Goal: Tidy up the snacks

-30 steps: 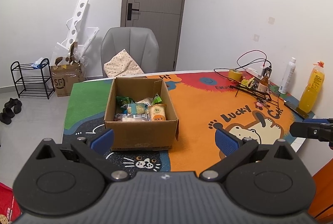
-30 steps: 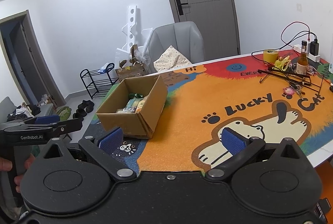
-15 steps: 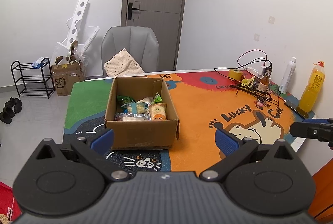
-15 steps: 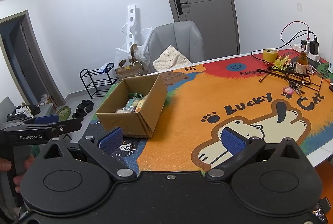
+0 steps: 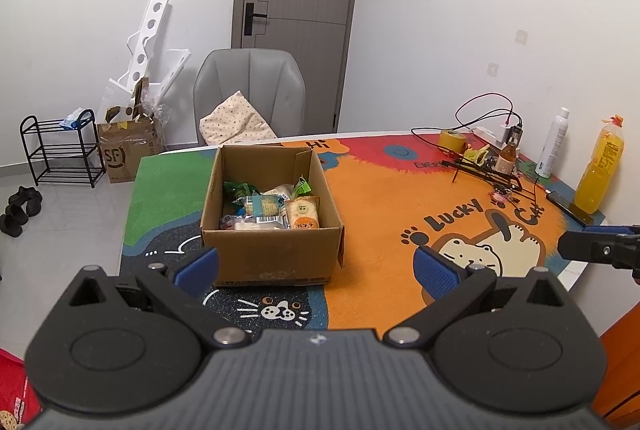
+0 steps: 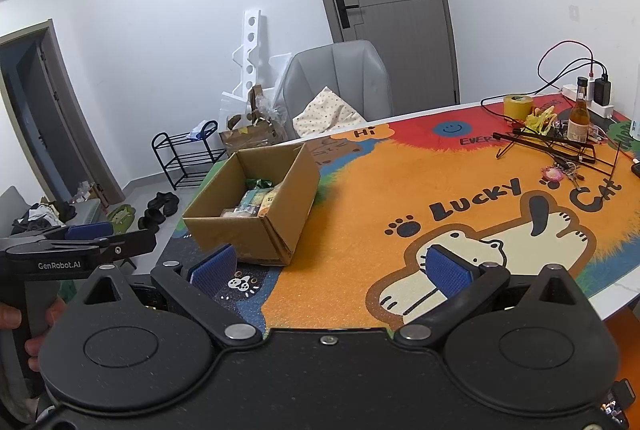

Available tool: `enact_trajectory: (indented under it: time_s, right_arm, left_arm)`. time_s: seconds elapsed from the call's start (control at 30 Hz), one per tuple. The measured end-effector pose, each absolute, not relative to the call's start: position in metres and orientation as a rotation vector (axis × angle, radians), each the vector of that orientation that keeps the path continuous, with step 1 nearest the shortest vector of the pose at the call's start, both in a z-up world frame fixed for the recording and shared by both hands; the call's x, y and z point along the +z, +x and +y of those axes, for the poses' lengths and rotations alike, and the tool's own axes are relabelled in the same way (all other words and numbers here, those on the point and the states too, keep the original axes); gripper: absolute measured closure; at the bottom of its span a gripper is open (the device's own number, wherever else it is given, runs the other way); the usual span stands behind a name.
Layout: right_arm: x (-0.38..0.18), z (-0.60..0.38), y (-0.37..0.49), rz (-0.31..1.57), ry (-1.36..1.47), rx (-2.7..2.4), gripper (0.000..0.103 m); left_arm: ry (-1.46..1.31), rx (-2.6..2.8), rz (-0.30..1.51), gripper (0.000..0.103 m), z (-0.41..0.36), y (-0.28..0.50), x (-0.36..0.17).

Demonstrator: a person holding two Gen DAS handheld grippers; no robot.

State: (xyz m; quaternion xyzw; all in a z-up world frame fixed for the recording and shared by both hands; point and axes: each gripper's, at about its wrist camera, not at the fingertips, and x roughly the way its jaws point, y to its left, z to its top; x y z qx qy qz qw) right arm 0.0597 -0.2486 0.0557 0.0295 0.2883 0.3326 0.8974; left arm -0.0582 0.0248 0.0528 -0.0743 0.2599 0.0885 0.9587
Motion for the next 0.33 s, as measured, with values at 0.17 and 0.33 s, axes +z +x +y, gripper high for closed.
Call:
enact_trajectory:
  time_s: [0.17,0.33]
  right_arm:
    - [0.0558,-0.2483,0.0597,0.597,0.061,0.689,0.000]
    - [0.0554,-0.2491,0.0602,0.599,0.062,0.686,0.000]
  left_arm:
    - [-0.146,0.167,0.528,0.000,0.0236,-0.0580,0.0522]
    - [-0.145,0.162,0.534,0.000,0.0230,-0.0576,0.0514]
